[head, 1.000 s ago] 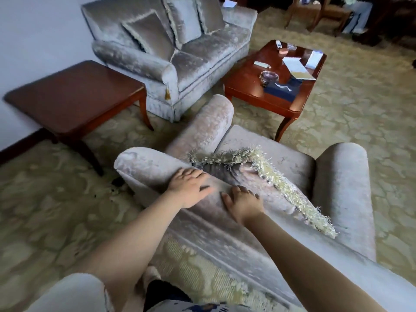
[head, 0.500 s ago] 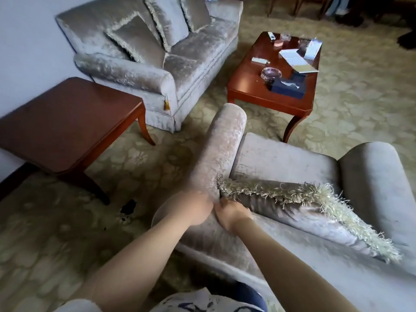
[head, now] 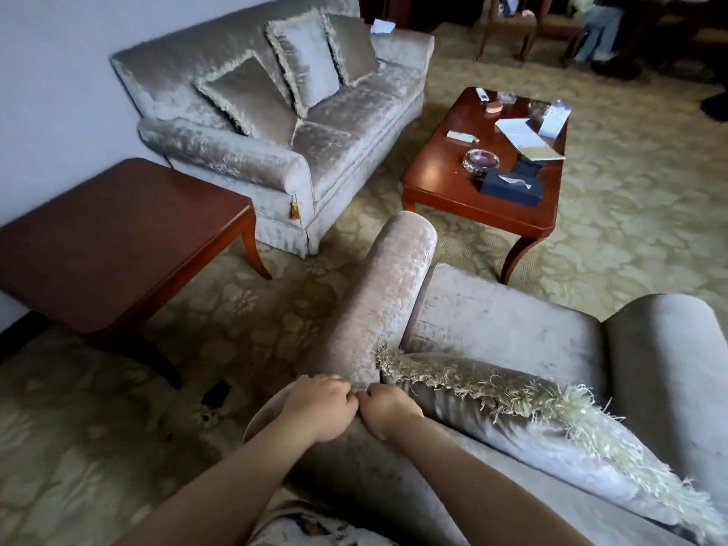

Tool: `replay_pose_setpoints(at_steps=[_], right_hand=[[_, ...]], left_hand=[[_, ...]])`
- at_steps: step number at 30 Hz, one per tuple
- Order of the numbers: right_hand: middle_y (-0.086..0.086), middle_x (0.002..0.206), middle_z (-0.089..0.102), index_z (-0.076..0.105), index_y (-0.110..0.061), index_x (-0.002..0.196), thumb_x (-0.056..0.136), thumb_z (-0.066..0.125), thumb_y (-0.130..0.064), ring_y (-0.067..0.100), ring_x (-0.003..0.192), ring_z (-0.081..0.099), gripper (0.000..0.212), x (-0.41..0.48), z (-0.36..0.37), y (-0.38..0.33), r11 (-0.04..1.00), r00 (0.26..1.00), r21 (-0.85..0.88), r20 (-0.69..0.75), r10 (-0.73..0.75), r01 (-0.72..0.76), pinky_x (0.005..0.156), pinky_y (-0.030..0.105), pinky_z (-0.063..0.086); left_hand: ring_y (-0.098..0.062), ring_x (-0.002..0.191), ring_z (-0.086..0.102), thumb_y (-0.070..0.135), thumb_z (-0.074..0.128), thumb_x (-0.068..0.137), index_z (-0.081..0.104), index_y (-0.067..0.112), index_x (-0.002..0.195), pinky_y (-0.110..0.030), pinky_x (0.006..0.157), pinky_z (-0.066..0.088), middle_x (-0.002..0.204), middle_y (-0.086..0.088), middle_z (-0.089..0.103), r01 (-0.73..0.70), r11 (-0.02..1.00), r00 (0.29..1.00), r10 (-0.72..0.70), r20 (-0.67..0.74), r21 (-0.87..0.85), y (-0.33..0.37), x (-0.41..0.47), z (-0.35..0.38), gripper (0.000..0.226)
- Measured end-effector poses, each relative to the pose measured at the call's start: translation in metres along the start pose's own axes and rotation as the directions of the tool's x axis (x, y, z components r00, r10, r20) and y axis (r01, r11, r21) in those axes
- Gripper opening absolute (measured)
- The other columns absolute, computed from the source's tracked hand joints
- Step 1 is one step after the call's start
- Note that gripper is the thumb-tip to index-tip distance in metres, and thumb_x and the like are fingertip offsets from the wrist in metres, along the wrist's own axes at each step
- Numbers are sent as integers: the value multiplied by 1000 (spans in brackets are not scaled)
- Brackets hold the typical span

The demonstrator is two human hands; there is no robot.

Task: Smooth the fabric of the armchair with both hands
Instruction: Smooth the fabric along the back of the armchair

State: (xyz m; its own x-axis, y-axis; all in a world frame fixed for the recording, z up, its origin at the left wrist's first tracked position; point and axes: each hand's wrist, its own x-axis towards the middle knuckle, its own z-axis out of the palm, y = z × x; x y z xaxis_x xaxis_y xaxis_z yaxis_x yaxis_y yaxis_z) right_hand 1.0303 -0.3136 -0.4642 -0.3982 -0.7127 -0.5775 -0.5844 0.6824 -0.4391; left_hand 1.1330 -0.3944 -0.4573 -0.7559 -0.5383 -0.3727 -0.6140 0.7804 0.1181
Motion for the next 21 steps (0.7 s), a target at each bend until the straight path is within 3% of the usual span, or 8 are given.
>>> replay_pose_setpoints(at_steps=[4, 7, 12, 16, 21], right_hand=[[16, 123, 60, 58, -11, 115, 97, 31, -38, 33, 114, 55, 43, -24, 7, 1, 999, 995, -2, -84, 51, -51, 88, 39, 43], [17, 126, 59, 56, -12, 122, 95, 29, -48, 33, 116, 55, 52, -45, 15, 5, 996, 980, -9, -180, 89, -92, 94, 40, 41], [14, 134, 55, 54, -13, 127, 94, 26, -55, 30, 124, 49, 60, -71, 31, 11, 989, 938, -93, -337, 75, -112, 104, 41, 33], [14, 139, 50, 47, -10, 133, 95, 22, -57, 31, 130, 41, 66, -86, 37, 13, 980, 932, -151, -356, 70, -131, 108, 43, 27], [14, 151, 33, 30, -10, 144, 94, 22, -59, 29, 139, 26, 71, -115, 47, 33, 976, 923, -215, -383, -42, -45, 113, 46, 16]], left_hand=[[-28, 124, 42, 25, 30, 95, 46, 15, 127, -44, 94, 41, 134, -8, 47, -169, 975, 985, 164, 49, 144, -3, -16, 1, 38], [-28, 134, 31, 27, 25, 98, 29, 23, 142, -43, 103, 35, 149, -6, 32, -218, 957, 975, 203, 94, 192, -8, -23, 1, 45], [-20, 139, 24, 37, 16, 98, 25, 28, 147, -38, 108, 26, 155, -1, 22, -211, 948, 971, 176, 162, 238, -10, -28, -4, 49], [-21, 139, 25, 32, 16, 99, 23, 26, 147, -38, 109, 26, 156, 0, 22, -187, 950, 974, 146, 171, 252, -6, -35, -10, 50], [-21, 140, 22, 30, 14, 99, 23, 31, 146, -38, 110, 24, 157, 3, 18, -125, 966, 982, 86, 170, 228, 0, -44, -13, 48]])
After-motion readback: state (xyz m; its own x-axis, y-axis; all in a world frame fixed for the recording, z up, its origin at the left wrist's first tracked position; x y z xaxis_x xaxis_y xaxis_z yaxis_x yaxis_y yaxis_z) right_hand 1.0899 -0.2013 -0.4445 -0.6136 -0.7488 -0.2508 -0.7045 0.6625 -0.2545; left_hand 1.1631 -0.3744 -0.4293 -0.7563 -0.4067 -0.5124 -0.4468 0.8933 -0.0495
